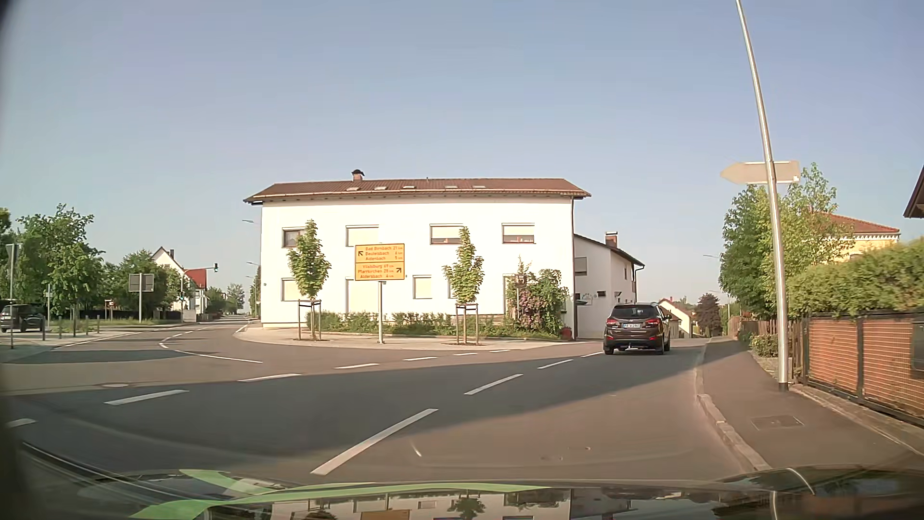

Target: Follow the waypoints while adhering to traffic rules and regulations

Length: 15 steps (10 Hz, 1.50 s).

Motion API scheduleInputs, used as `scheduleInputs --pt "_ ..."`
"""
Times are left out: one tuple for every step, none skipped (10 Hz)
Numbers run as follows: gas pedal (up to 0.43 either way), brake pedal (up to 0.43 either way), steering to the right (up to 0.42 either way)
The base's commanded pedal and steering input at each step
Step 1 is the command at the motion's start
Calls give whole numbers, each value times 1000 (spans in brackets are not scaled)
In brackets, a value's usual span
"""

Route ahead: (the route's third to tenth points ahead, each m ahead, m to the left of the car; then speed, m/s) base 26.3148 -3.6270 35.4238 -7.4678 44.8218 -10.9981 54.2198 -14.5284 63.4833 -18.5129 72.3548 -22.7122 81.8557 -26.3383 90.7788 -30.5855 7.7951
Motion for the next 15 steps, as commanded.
scheduleInputs --pt "87 0 95" --pt "87 0 97" --pt "98 0 99" --pt "98 0 100" --pt "118 0 100" --pt "118 0 101" --pt "118 0 101" --pt "138 0 101" --pt "150 0 101" --pt "150 0 100" --pt "157 0 99" --pt "169 0 97" --pt "169 0 96" --pt "169 0 93" --pt "169 0 91"
